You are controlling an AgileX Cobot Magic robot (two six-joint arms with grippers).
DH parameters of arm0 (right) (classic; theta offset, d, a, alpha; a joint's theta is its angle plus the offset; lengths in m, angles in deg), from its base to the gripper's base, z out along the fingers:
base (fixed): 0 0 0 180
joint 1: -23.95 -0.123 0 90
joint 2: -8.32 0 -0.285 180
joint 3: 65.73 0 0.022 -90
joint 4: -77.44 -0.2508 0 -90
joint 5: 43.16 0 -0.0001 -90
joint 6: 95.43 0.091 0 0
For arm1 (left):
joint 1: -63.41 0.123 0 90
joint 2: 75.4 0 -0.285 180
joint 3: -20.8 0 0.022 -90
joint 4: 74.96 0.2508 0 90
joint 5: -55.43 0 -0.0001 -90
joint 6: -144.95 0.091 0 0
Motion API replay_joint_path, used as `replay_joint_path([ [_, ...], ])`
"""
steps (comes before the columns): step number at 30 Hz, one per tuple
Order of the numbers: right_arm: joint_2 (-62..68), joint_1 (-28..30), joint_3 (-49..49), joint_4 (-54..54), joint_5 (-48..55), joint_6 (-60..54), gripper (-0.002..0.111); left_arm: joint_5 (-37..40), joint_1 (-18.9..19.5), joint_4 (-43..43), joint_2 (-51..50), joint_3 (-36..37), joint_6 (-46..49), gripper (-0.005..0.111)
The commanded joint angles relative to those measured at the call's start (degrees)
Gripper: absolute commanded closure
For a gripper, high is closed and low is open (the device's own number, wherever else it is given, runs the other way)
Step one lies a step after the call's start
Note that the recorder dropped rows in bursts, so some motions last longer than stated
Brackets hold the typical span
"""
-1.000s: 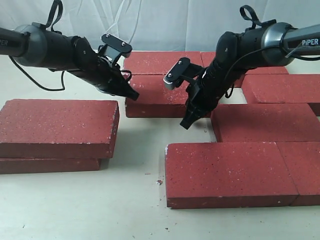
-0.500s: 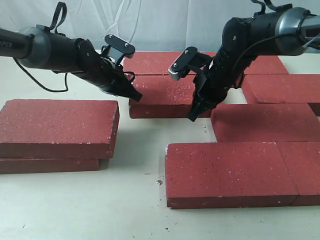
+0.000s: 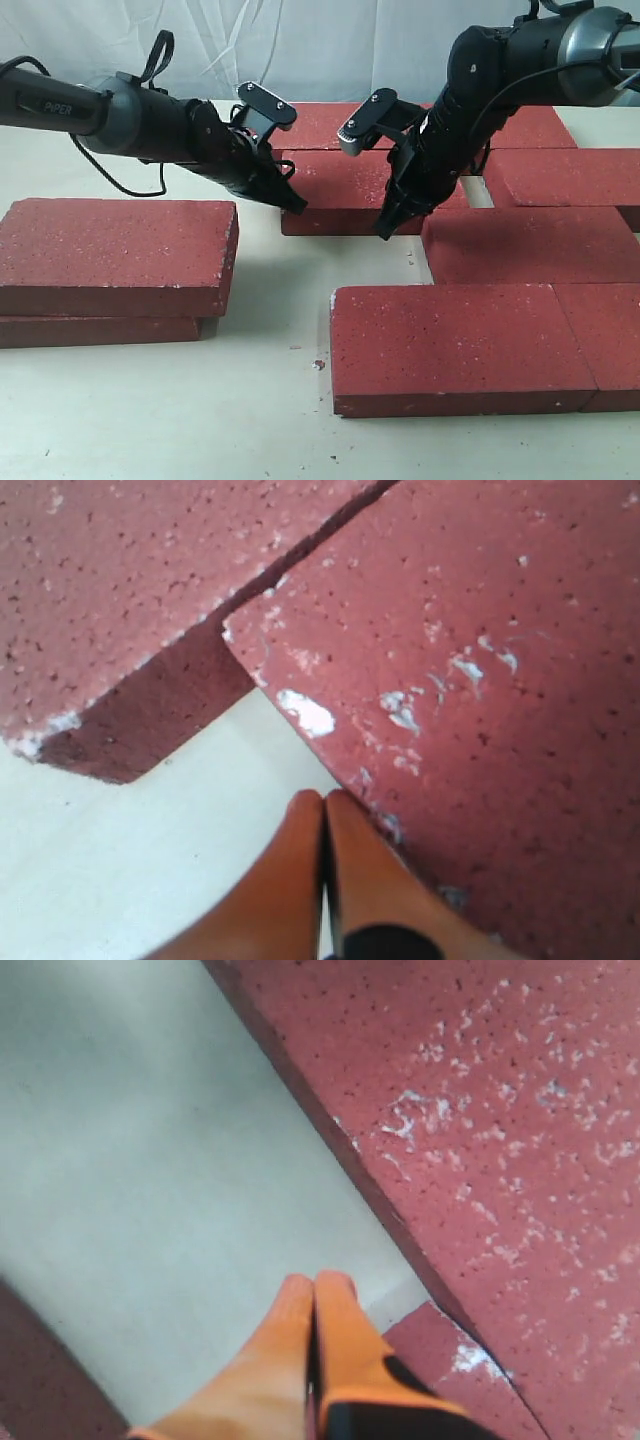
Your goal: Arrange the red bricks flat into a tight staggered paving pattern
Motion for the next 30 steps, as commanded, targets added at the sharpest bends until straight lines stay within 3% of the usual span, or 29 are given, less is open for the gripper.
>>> replay_joint_path([
  [1,-0.7,0.3,0.2,-0.2,-0.9,0.1,0.109,-0.2,-1.2,-0.2,0.1,-0.8,0.1,0.107],
  [7,-0.7,0.3,0.2,-0.4,-1.0,0.1,0.109,1.5,-0.9,4.5,0.3,-0.8,0.1,0.107],
  [12,-0.7,0.3,0.2,0.1,-1.3,0.1,0.109,6.6,3.5,4.5,2.3,-0.8,-3.5,0.107],
  [14,-0.9,0.3,0.2,2.2,-1.1,0.4,0.109,7.8,3.4,4.6,2.2,-0.8,-3.5,0.107],
  [16,-2.1,0.3,0.2,7.9,-1.7,7.8,0.109,7.3,1.9,4.6,1.9,-0.8,-3.4,0.107],
  [18,-4.4,2.2,0.2,10.1,-2.3,13.1,0.109,7.2,0.5,4.7,1.9,-1.2,-3.4,0.107],
  [25,-14.0,17.0,-9.6,3.7,-12.4,13.2,0.109,7.3,-0.1,4.0,1.9,-1.1,-3.4,0.107],
  [30,-17.1,19.0,-12.8,1.1,-15.6,12.7,0.109,5.8,-1.5,1.4,1.1,-1.5,-3.4,0.107],
])
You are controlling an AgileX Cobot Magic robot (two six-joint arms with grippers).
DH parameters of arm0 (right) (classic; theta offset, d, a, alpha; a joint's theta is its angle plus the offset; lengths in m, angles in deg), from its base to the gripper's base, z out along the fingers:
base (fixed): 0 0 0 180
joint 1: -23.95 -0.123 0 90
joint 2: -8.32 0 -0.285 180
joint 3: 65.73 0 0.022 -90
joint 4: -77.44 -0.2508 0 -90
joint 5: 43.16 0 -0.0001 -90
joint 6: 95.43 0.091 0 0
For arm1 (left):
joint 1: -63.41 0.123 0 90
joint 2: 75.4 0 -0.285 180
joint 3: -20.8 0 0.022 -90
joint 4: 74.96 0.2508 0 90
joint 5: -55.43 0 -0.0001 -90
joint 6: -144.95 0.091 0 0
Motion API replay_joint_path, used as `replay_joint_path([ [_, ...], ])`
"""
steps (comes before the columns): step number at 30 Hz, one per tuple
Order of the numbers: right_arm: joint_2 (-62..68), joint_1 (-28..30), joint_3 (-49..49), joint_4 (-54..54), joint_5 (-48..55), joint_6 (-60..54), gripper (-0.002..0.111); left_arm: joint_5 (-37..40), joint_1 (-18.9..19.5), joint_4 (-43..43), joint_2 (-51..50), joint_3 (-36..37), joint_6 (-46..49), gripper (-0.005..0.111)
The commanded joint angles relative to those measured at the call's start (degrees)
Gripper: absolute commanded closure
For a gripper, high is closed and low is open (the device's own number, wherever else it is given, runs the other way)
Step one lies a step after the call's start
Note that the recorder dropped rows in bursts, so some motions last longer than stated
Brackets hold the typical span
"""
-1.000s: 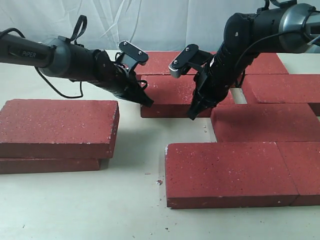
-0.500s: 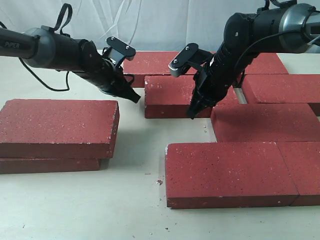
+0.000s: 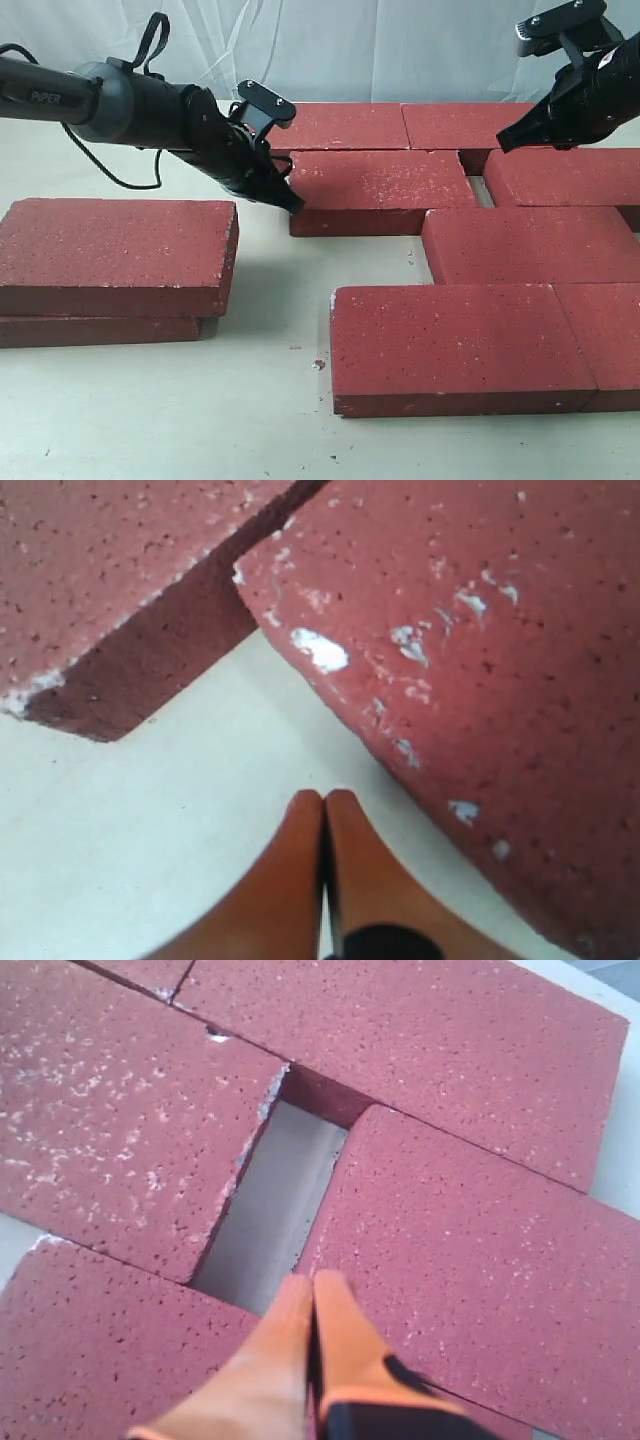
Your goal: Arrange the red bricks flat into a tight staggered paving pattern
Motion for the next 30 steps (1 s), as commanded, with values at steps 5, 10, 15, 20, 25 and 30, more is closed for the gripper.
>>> replay_joint_path([
  [5,-1.2,0.5,-1.5,-1.3,-3.0,-0.2,0.109,-2.7,-4.1,-4.8,-0.9,-2.1,-0.5,0.107],
  [10,-1.2,0.5,-1.5,-1.3,-3.0,-0.2,0.109,-2.4,-5.3,-6.3,-3.4,-4.2,-0.5,0.107],
  [15,-1.2,0.5,-1.5,-1.3,-3.2,-0.2,0.109,-1.2,-5.4,-6.4,-6.3,-6.5,-0.7,0.107],
  [20,-1.2,0.5,-1.5,-1.3,-3.7,-0.2,0.109,-0.8,-5.9,-6.4,-6.6,-7.3,-0.7,0.107],
  [25,-1.2,0.5,-1.5,-1.3,-3.7,-0.2,0.109,-0.5,-7.8,-6.2,-6.6,-7.5,-0.5,0.107],
  [30,-1.2,0.5,-1.5,-1.3,-3.7,-0.2,0.109,-1.2,-8.7,-6.1,-6.6,-7.5,-0.5,0.107],
])
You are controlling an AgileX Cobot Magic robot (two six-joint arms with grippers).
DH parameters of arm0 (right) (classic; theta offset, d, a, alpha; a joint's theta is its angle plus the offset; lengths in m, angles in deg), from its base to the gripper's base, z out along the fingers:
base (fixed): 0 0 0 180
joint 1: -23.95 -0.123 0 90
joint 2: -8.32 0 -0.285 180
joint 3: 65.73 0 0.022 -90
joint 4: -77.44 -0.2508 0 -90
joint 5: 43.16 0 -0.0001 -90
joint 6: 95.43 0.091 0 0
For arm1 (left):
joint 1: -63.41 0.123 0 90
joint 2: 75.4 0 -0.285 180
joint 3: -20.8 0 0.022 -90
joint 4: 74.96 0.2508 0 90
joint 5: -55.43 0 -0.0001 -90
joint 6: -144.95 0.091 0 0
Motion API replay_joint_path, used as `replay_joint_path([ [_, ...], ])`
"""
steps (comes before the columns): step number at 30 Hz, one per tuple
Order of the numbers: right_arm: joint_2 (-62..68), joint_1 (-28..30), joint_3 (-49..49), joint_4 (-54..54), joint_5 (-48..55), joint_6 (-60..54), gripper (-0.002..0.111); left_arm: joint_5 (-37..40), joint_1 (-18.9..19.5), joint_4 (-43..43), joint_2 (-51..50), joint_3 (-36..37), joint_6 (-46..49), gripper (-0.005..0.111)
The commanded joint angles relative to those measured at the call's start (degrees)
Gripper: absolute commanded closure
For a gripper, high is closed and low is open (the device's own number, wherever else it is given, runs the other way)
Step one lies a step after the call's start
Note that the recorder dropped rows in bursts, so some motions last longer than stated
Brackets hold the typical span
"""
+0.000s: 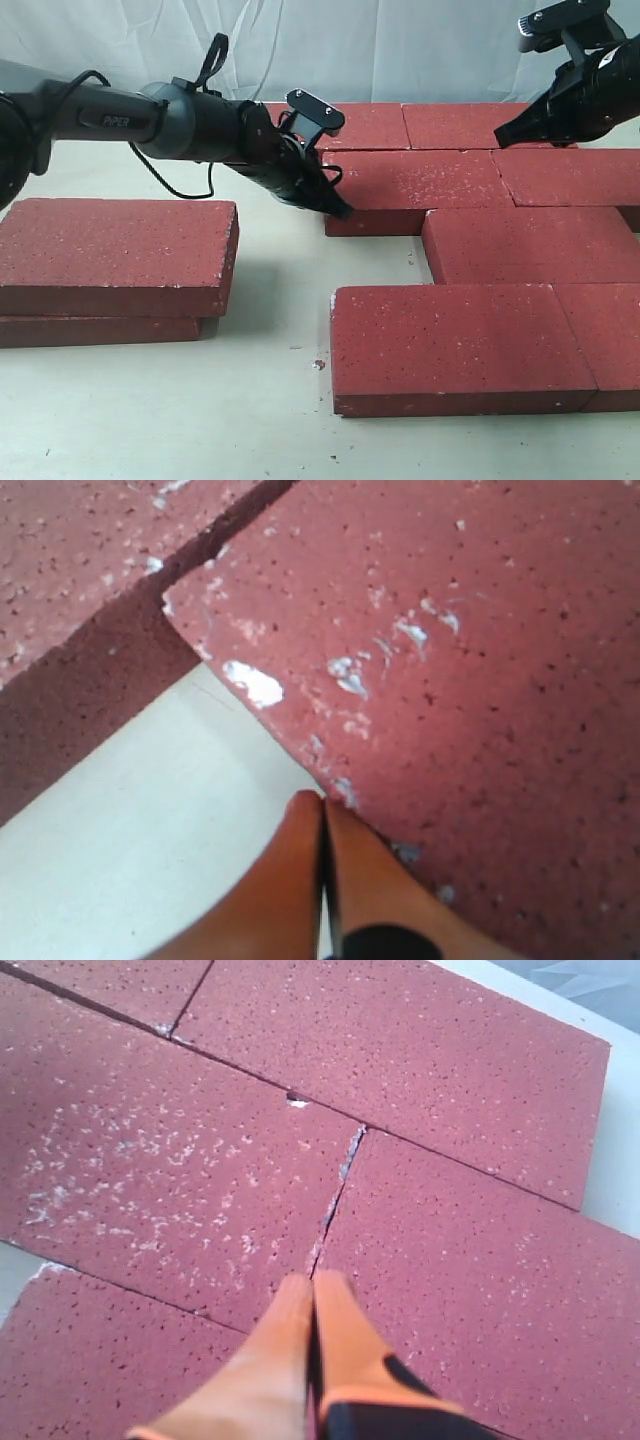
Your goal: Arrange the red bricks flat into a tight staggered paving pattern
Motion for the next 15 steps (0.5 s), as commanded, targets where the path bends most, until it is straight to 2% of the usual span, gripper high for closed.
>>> replay_joint_path([
  [1,-0.5,0.4,-0.3,0.0,-0.6,-0.1,0.109,-0.1,-2.4,-1.8,-0.8,-0.4,0.0,0.107],
  [7,-0.5,0.4,-0.3,-0.1,-0.5,-0.1,0.109,1.8,-1.6,2.2,-0.8,-0.4,-0.1,0.107],
  [15,-0.5,0.4,-0.3,-1.5,-0.9,-0.1,0.109,4.8,1.8,3.4,0.4,-0.4,-0.1,0.107],
])
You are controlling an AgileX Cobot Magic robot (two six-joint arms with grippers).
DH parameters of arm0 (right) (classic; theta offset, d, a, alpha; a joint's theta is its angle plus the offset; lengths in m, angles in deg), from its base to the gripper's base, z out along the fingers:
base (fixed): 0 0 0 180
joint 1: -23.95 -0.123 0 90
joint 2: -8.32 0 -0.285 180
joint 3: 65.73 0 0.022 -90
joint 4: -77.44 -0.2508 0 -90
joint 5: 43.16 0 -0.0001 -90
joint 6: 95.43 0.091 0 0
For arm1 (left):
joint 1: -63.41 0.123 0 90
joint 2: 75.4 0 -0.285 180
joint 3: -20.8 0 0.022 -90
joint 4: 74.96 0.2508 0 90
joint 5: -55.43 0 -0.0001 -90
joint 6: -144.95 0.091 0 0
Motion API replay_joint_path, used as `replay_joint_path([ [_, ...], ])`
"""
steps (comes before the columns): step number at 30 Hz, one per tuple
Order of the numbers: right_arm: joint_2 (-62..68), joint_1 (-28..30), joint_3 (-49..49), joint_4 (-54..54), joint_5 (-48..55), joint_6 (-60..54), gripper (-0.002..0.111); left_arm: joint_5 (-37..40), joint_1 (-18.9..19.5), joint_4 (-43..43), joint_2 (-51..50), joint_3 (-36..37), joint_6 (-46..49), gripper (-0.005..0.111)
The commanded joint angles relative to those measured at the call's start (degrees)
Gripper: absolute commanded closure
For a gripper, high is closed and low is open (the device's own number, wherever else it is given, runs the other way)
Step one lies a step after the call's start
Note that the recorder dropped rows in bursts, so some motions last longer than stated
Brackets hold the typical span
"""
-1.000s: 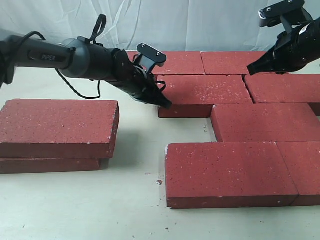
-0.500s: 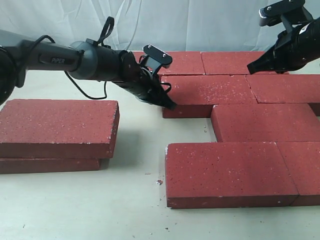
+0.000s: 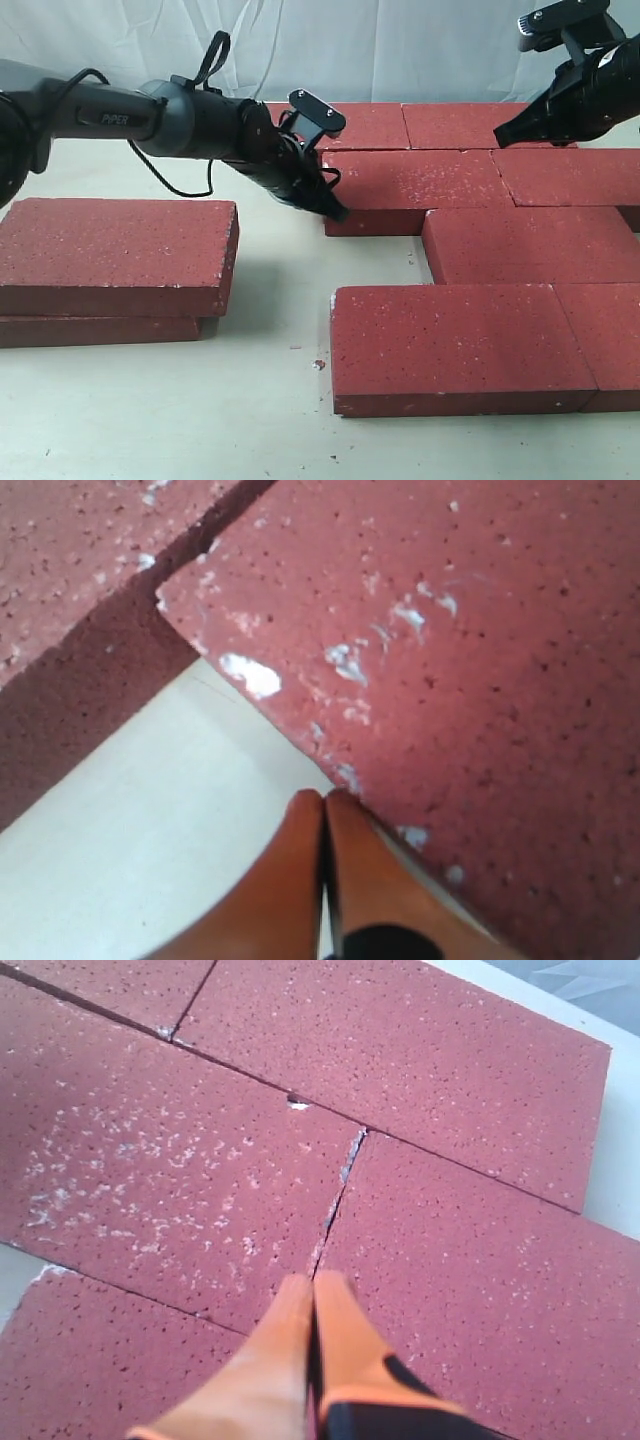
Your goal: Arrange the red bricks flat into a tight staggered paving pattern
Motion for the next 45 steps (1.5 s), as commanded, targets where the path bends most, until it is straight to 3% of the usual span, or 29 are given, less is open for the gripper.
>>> replay_joint_path([
  [1,-0.5,0.4,-0.3,-1.4,-0.8,-0.1,0.109,3.1,1.5,0.4,0.7,0.0,0.0,0.107],
  [9,-0.5,0.4,-0.3,-4.3,-0.9,-0.1,0.109,4.1,4.1,5.3,6.5,0.0,0.0,0.107],
  [16,-0.5,-1.8,-0.3,-13.4,1.1,-7.1,0.109,18.1,8.5,10.6,17.8,0.0,-3.9,0.107],
  [24,-0.5,-10.2,-0.3,-15.3,2.0,-10.3,0.109,32.4,12.3,13.1,29.3,0.6,-6.5,0.107],
  [32,-0.5,-18.1,-0.3,-13.6,3.8,-12.1,0.109,39.8,12.3,27.4,39.0,7.1,-16.2,0.107],
  [41,-0.5,-20.5,-0.3,-14.1,10.0,-12.1,0.109,42.6,12.3,33.8,47.6,15.1,-19.6,0.107],
  [45,-0.5,-23.2,-0.3,-14.3,10.2,-12.3,0.109,44.8,14.5,34.7,49.9,17.9,-21.1,0.107],
])
